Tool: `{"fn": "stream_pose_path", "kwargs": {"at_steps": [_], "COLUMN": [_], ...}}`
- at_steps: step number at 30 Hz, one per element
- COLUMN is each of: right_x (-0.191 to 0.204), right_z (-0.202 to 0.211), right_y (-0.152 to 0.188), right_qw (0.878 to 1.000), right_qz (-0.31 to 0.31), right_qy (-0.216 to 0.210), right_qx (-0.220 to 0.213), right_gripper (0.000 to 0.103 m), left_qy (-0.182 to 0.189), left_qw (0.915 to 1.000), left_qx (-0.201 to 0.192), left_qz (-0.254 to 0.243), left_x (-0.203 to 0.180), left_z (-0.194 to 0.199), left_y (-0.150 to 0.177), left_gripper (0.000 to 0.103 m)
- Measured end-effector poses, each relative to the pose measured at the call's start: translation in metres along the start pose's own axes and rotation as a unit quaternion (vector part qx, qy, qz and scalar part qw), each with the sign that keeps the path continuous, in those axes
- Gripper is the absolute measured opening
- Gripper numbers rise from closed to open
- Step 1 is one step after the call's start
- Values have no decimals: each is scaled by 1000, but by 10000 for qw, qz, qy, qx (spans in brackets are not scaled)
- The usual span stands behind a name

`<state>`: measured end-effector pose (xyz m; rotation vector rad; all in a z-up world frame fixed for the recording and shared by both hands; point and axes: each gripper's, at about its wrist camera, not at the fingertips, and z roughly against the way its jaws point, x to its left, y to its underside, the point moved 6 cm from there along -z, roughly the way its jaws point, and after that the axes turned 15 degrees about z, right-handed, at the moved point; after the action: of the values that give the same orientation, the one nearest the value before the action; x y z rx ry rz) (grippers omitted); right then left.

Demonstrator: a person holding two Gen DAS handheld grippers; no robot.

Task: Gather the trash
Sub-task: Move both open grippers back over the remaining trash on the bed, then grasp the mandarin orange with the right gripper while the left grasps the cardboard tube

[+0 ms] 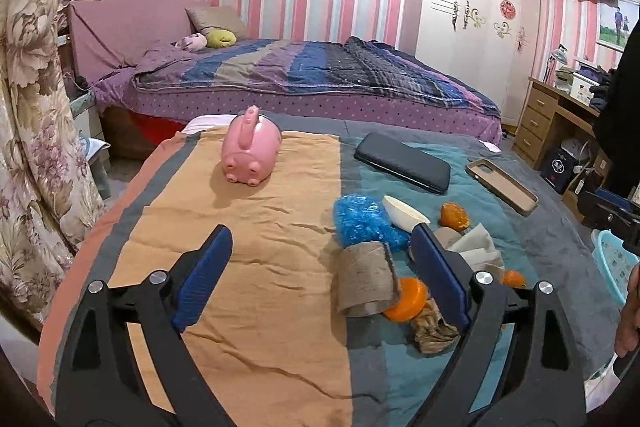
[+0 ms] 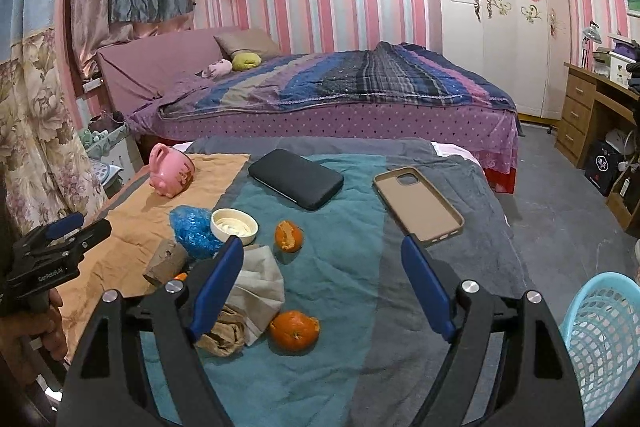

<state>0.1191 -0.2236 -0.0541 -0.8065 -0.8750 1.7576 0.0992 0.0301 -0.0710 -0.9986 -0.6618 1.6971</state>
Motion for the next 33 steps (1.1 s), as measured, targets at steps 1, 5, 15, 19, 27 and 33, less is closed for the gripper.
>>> {"fn": "stream_pose_path", "kwargs": {"at_steps": [1,5,15,19,27,33], "right_x": [-1,-4,-7,-9,-8,-2], "right_z": [0,1,3,5,5,0], "right_y": [1,2,5,7,8,11], "right_qw": [10000,10000,10000,10000,10000,9997], "right_qz": [-7,-14,-12,-15,38,95], "right_qy": [0,-5,-31,-34,-74,-154], "right_qx": [2,9,21,17,47,165], "right_gripper": [80,80,80,80,80,80], "left_qy": [1,5,12,18,4,-107], "left_qw": [10000,10000,10000,10000,10000,9998], "left_qx": [-2,-4,13,9,7,41], "left_qz": [-2,-4,-28,-32,-10,132], "left_x": [-1,-4,-9,-12,-12,-2], "left_z": [0,1,0,0,0,-4], "left_y": [0,0,0,0,1,-1], "left_gripper": [88,88,88,88,88,88]}}
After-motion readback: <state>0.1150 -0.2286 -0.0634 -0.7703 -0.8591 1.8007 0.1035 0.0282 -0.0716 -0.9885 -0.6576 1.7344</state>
